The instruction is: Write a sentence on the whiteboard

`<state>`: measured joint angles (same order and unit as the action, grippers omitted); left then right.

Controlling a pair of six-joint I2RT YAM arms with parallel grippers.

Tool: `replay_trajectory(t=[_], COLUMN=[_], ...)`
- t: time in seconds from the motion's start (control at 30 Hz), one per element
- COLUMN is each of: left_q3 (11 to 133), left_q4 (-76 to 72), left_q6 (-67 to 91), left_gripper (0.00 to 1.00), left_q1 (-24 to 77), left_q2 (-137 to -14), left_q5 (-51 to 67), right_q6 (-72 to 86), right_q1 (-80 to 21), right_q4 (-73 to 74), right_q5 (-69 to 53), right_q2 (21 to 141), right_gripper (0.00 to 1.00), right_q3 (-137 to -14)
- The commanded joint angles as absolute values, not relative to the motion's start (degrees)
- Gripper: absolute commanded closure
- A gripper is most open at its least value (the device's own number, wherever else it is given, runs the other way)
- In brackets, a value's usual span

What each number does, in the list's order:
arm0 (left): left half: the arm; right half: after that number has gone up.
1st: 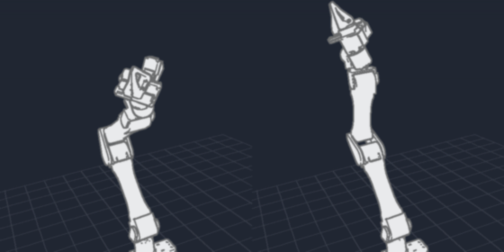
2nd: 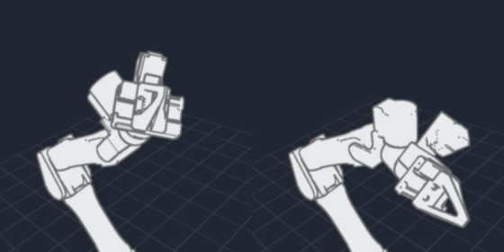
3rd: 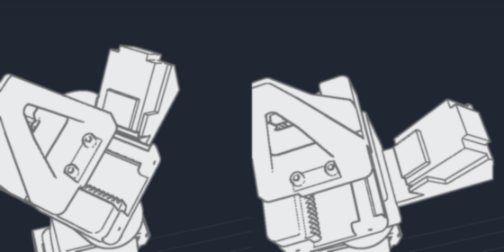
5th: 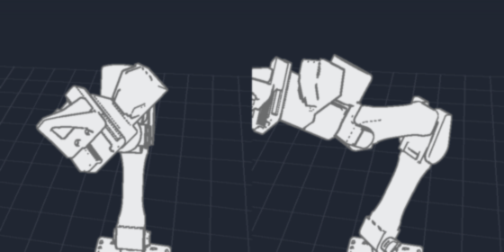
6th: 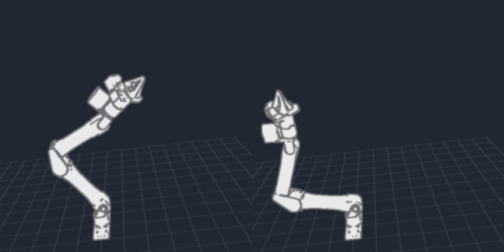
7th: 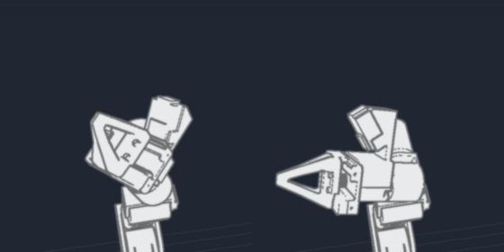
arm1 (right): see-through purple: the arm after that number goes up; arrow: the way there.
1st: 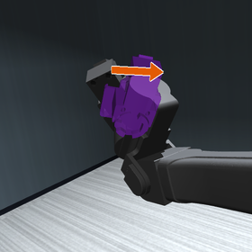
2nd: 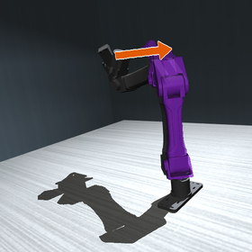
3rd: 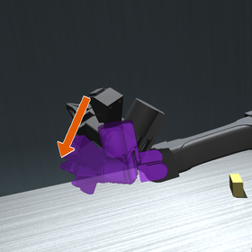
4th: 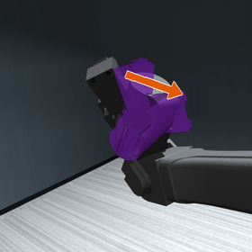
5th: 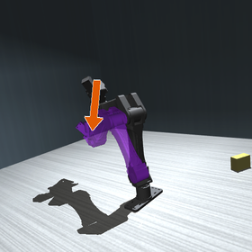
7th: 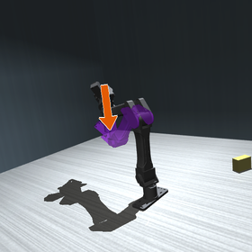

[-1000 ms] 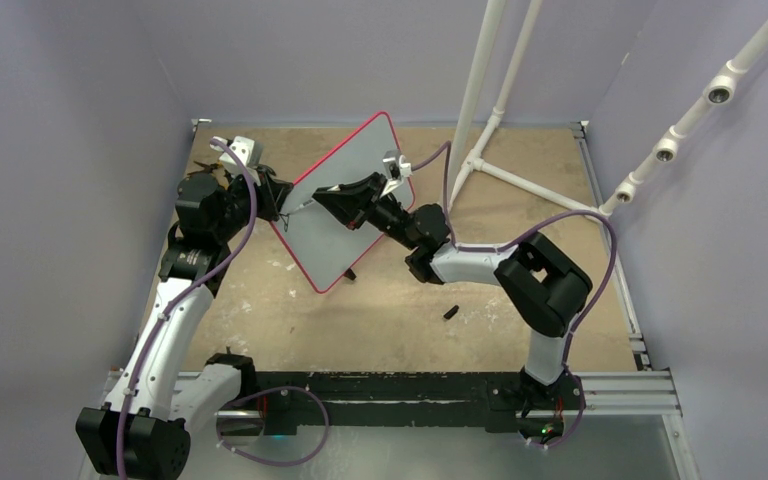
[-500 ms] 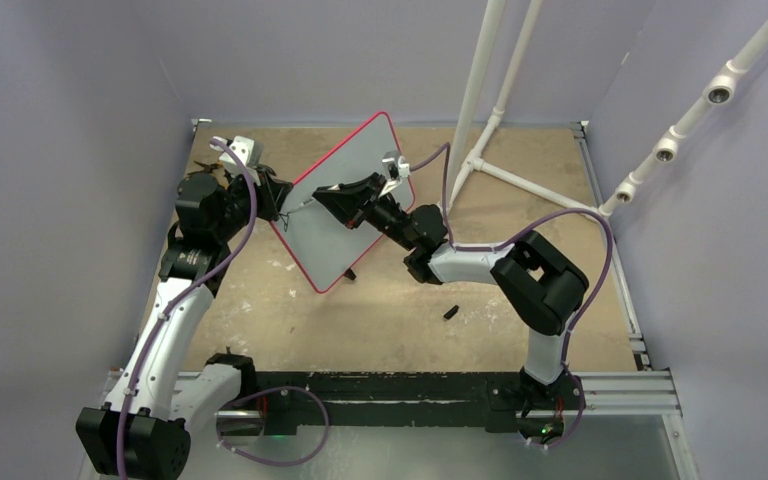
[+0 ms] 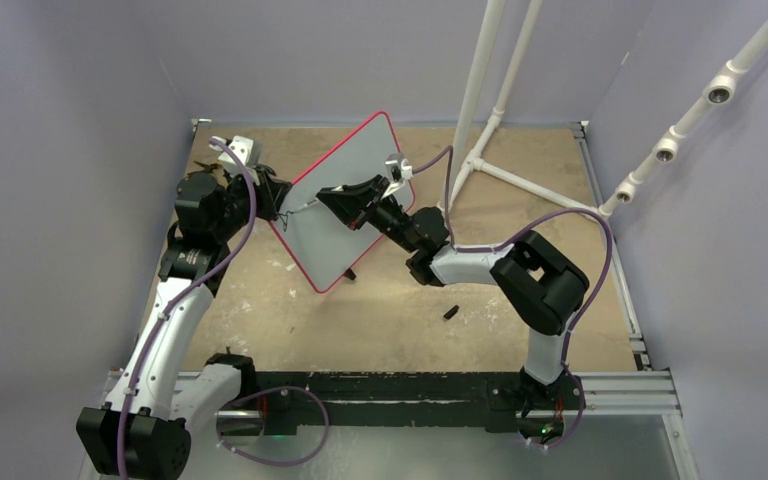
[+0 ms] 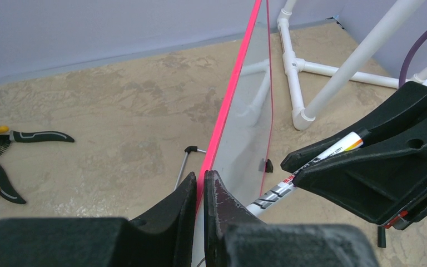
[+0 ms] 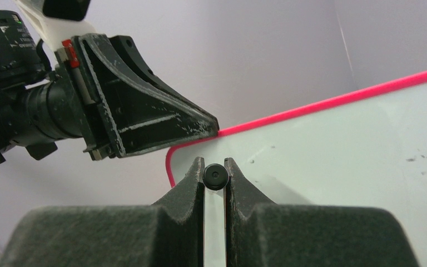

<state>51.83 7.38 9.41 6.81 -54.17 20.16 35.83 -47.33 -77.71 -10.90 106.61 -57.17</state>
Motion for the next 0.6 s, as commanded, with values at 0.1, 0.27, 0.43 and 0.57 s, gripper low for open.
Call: replay_trajectory(t=[0.1,0.27,0.43,0.57], left_q3=[51.3,51.3,51.4,51.2], left_q4=[8.0,8.0,7.9,7.9], left_q6=[9.9,9.9,9.9,9.9], left_gripper=[0.92,0.92,0.93,0.93], left_q1=[6.6,6.6,6.6,6.6], left_q2=[-54.3,-54.4,-54.4,-54.4], left_q5=[21.4,21.5,21.6,21.6], right_q6=[34.1,34.2,34.5,34.8], right_q1=[-46.9,-46.9,-46.8,-46.8], right_q4=[-78.6,-79.0,-79.6,-80.3], right_q5=[-9.0,-8.8,-8.7,-8.7], right_q2=[105.5,105.3,105.2,105.4], right_gripper=[1.0,1.0,1.0,1.0], right_q3=[-54.2,-53.2,-53.4,-54.7])
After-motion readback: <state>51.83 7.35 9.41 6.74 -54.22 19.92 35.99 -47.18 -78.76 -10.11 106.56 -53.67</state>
